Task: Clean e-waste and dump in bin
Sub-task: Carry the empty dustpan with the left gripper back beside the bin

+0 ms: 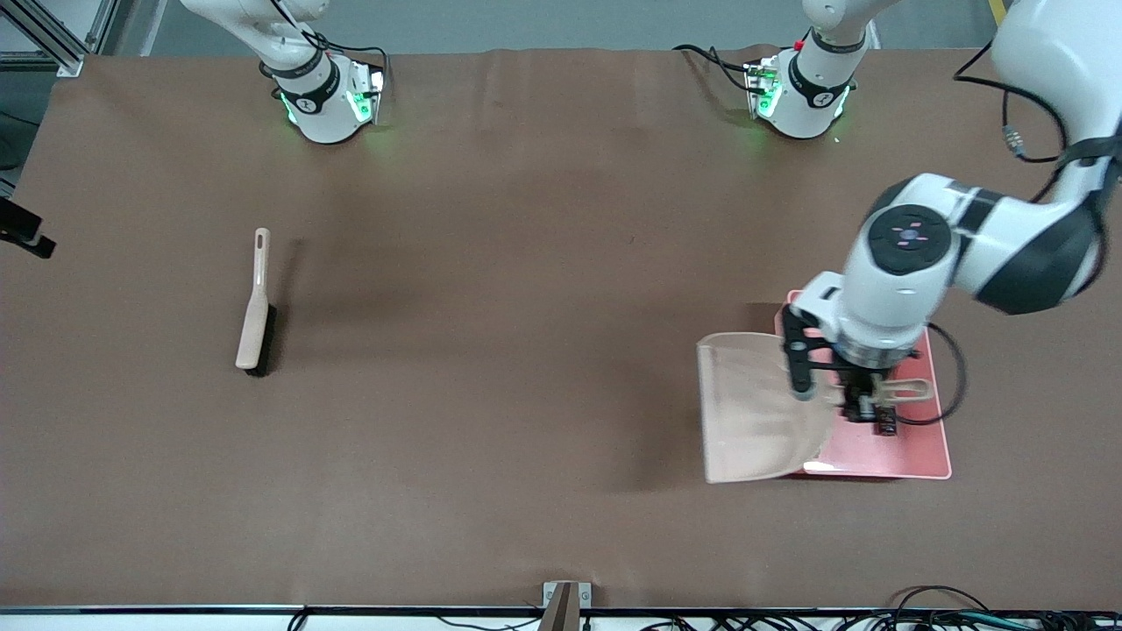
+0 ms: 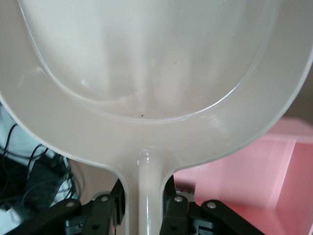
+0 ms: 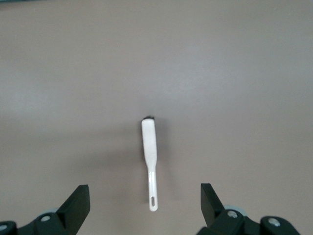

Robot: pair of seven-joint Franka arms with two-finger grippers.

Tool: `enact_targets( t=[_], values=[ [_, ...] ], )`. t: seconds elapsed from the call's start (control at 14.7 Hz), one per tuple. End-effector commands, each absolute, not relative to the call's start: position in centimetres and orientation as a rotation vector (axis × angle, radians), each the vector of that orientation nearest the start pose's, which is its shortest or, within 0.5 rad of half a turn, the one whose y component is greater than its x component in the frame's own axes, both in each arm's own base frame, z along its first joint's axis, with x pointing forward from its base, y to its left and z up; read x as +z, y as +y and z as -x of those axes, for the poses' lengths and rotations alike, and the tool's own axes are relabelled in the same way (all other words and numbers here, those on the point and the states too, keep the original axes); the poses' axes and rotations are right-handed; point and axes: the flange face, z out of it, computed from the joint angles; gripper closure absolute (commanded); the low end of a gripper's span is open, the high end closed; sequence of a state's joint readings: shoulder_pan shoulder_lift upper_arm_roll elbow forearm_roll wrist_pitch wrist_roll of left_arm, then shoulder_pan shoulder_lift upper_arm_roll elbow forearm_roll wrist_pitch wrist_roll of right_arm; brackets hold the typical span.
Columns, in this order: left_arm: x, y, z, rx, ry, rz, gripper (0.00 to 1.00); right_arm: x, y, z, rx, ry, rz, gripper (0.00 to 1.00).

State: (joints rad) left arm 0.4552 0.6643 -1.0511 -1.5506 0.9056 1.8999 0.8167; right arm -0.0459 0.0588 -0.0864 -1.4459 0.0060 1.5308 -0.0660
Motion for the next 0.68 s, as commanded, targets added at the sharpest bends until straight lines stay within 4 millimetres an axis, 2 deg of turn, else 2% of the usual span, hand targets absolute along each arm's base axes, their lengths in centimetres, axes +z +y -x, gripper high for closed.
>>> enact_targets(
  t=[0.0, 0.34, 0.47, 0.61],
  values=[
    [38.5, -25.1, -65.2, -0.017, 2.038, 2.108, 0.90, 64.8, -6.6, -56.5, 0.011, 0.114, 3.196, 0.00],
    [32.6, -35.1, -62.5, 0.064, 1.992, 2.150, 0.90, 65.1, -6.7, -56.0, 0.028, 0.108, 3.193, 0.00],
    [29.9, -37.3, -62.0, 0.103, 2.021, 2.103, 0.90, 64.8, -7.1, -55.9, 0.041, 0.119, 3.190, 0.00],
    [27.8, -38.3, -61.5, 0.125, 2.062, 2.082, 0.90, 64.9, -7.1, -56.0, 0.031, 0.113, 3.185, 0.00]
  ],
)
